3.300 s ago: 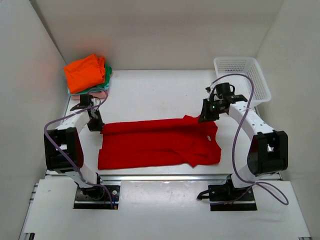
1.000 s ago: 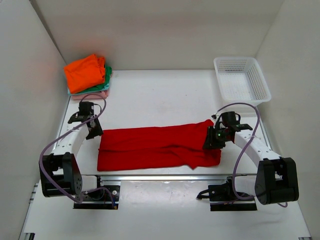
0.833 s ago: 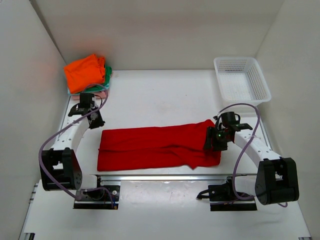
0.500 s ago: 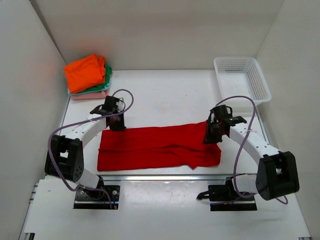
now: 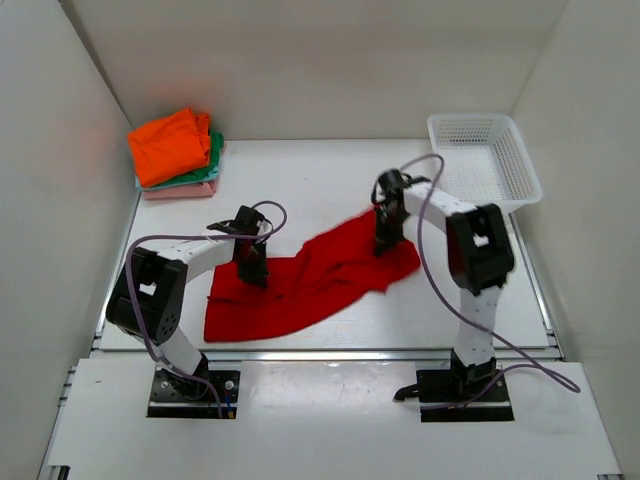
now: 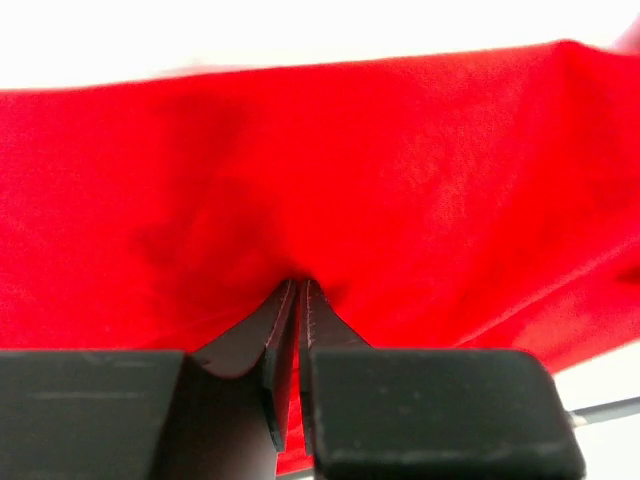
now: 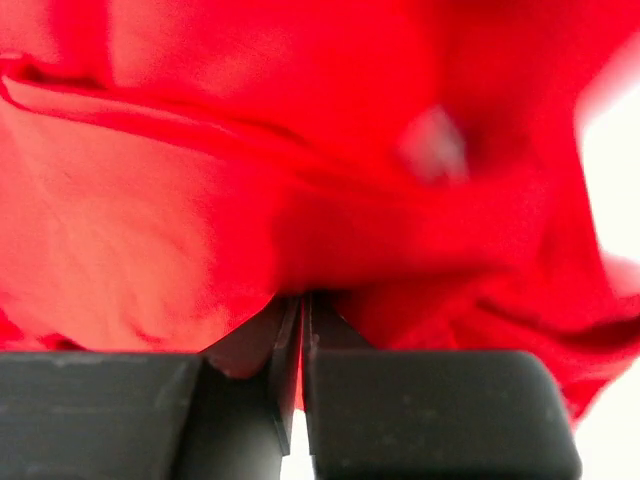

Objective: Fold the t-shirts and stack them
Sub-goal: Rotate the tshirt 90 degrees

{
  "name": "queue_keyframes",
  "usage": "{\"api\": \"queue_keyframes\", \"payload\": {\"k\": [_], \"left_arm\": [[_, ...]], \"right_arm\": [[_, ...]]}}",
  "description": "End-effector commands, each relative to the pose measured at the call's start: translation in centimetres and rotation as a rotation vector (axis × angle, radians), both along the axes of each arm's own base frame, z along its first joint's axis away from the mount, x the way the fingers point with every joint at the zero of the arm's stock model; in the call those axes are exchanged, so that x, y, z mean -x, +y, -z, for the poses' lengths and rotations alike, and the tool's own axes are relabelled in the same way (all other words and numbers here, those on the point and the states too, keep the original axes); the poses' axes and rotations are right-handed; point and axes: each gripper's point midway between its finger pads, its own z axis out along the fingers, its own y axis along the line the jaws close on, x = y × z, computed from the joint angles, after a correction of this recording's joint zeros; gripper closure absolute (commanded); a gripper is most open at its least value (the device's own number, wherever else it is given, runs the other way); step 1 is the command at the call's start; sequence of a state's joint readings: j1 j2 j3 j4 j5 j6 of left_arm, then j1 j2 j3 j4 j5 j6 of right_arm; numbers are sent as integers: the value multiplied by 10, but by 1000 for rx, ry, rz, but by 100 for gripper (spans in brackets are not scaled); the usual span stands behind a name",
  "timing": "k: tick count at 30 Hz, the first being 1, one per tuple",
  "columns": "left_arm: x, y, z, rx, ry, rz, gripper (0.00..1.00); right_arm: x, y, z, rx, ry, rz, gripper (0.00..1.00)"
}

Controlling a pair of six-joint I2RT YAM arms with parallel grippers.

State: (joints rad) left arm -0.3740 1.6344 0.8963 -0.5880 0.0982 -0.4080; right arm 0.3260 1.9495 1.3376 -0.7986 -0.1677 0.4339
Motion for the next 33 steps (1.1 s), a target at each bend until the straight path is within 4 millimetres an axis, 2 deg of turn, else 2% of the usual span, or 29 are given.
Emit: {"api": "queue_keyframes", "payload": {"k": [1,2,3,4,5,6,8,9,10,12,13,14,16,17,18,19,21,22,23,24,25,26,27,28,29,30,31,32,33], "left_arm": [[65,-13,36,10,236,28,83],[73,-20,33,25,255,43,84],[76,-25,32,40,258,43,84],[82,-31,28,53,265,54,85],[82,-37,23,73,268,57,84],[81,-42,15,102,257,53,85],[72,-58,-6,200,226,22,86],[62,-65,-21,248,177,10,88],[53,-74,-41,313,133,1,88],[27,-95,-80,435,46,-11,89],[22,-100,-91,465,27,-13,90],[7,-105,-109,495,-25,-8,89],[-16,-108,-127,516,-81,-21,88],[-31,-108,-141,530,-122,-26,87],[-48,-105,-145,523,-156,-46,86],[-57,-104,-139,518,-149,-50,85],[-86,-91,-138,477,-192,-88,84],[-91,-87,-124,445,-181,-81,82],[-101,-82,-114,409,-186,-79,80],[-113,-77,-115,399,-206,-97,79],[-124,-80,-112,399,-224,-84,79],[-132,-82,-101,387,-213,-77,79],[-147,-85,-99,389,-235,-70,79],[-163,-91,-110,415,-273,-70,79],[-168,-97,-102,419,-259,-60,79],[-183,-104,-101,429,-272,-67,80],[-195,-113,-112,445,-305,-55,81],[-202,-115,-100,435,-290,-60,81],[-212,-120,-97,431,-295,-61,82]], "right_arm": [[-108,36,5,-58,-204,-70,96],[-137,52,1,-100,-233,-109,93],[-141,66,1,-142,-214,-141,91],[-165,82,-5,-182,-244,-184,87],[-198,98,-21,-201,-335,-206,87],[-204,101,-29,-205,-347,-214,85],[-238,112,-73,-253,-497,-207,81],[-243,113,-83,-284,-522,-204,80],[-247,114,-108,-309,-577,-206,78],[-239,107,-148,-309,-642,-216,73],[-241,106,-156,-298,-684,-215,72],[-226,101,-175,-293,-706,-228,68],[-211,96,-200,-279,-776,-226,62],[-197,90,-212,-284,-788,-220,59],[-180,83,-217,-274,-787,-220,58],[-170,83,-216,-275,-776,-215,56],[-127,75,-208,-293,-717,-216,56],[-115,73,-200,-291,-688,-207,56],[-91,74,-183,-288,-636,-221,57],[-66,74,-171,-283,-593,-220,62],[-43,76,-158,-292,-557,-233,74],[-32,87,-158,-321,-562,-260,80],[-10,100,-153,-365,-537,-277,90],[6,104,-147,-393,-514,-276,98],[19,123,-148,-453,-511,-318,100],[38,138,-144,-507,-491,-347,99],[60,147,-133,-531,-436,-361,100],[67,154,-130,-566,-441,-385,100],[81,168,-126,-599,-417,-410,100]]}}
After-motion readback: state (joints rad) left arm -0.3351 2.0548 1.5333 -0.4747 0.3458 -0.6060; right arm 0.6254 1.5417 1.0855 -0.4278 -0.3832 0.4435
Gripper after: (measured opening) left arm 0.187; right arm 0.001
